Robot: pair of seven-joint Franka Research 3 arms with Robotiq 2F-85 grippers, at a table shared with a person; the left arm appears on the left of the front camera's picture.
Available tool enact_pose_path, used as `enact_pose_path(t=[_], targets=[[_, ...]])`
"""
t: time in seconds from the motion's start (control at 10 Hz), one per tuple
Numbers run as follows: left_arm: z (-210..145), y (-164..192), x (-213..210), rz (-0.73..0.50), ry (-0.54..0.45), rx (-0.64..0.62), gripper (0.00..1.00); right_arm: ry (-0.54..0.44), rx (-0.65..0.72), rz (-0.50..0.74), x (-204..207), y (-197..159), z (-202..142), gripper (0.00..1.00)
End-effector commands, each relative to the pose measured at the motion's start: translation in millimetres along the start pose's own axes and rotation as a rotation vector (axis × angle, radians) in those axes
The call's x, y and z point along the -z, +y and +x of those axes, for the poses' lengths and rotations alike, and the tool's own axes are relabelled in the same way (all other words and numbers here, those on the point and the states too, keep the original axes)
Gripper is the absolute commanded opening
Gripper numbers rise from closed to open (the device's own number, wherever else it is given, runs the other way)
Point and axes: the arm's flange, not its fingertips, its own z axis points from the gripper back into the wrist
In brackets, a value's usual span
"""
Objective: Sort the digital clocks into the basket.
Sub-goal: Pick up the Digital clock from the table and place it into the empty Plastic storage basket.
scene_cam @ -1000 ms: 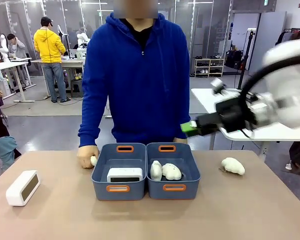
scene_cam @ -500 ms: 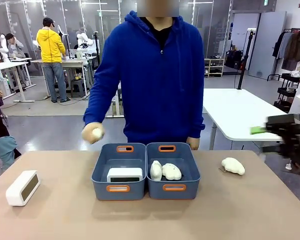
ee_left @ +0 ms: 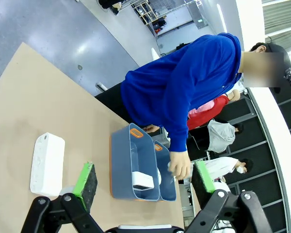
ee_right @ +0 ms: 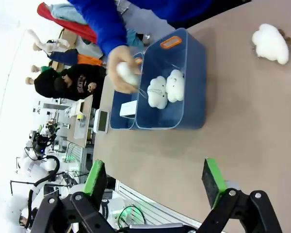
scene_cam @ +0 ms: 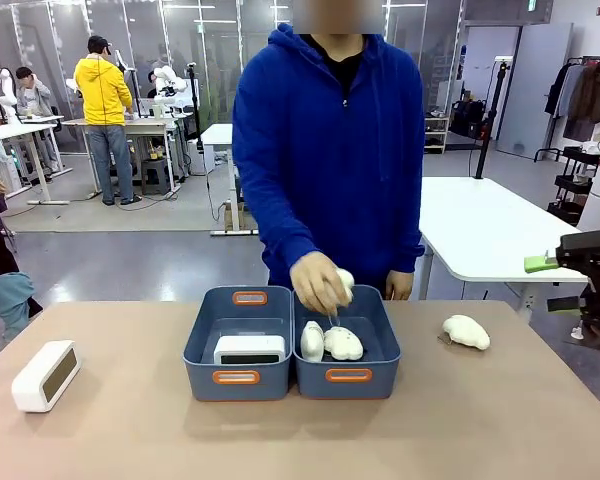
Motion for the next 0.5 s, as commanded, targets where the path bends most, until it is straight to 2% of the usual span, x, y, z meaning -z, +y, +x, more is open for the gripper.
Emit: enact_pose_path(t=[0.0, 0.1, 0.2, 0.4], targets=[[-4, -39, 8, 0.058, 0.122, 0.104, 1.0, -0.021, -0.001, -0.002, 5, 0, 2, 1.0], [-1, -54, 26, 0.141, 0.223, 0.163, 1.0, -0.021, -0.001, -0.002, 5, 0, 2, 1.0], [4, -52, 60, 0.29, 0.298, 0.155, 1.0, -0.021, -0.001, -0.002, 5, 0, 2, 1.0], [-15, -42, 137, 0.44, 0.561, 0.273, 1.0, -0.021, -0.001, -0.002, 5, 0, 2, 1.0]])
